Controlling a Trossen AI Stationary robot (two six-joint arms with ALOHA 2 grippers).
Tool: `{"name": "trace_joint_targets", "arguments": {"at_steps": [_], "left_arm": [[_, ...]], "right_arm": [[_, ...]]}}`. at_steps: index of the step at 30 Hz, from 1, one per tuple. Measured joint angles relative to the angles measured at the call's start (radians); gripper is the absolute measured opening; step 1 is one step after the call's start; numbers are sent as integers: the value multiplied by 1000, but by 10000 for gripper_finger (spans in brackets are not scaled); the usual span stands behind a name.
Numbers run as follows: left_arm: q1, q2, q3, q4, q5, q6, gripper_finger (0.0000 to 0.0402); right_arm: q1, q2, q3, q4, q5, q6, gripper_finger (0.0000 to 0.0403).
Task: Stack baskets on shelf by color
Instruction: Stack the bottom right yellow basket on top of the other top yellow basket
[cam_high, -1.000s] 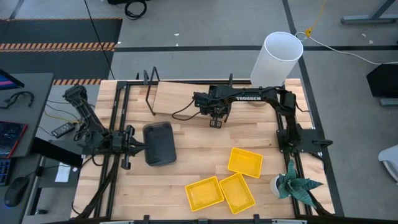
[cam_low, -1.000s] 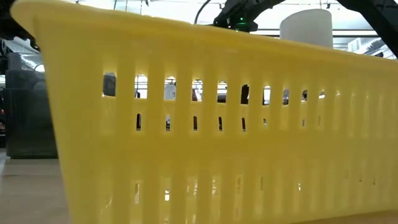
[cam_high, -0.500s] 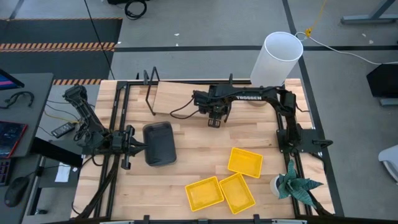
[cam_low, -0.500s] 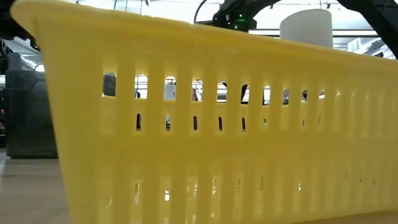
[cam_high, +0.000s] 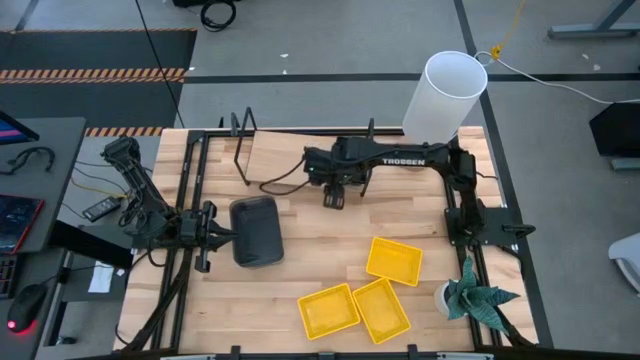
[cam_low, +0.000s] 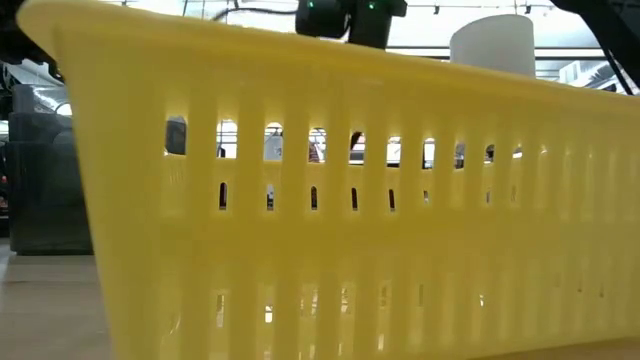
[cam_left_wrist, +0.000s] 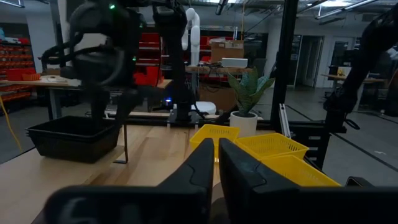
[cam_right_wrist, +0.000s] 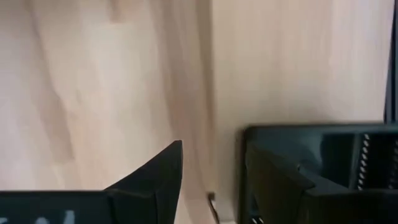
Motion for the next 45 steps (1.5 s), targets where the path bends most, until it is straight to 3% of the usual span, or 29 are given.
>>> {"name": "trace_joint_targets", "arguments": {"at_steps": [22, 45], "left_arm": [[0, 0, 0, 0, 0, 0, 26], [0, 0, 0, 0, 0, 0, 26]], "right_arm": [[223, 0, 5, 188, -55, 112, 184], [265, 0, 5, 369, -149, 127, 184]]}}
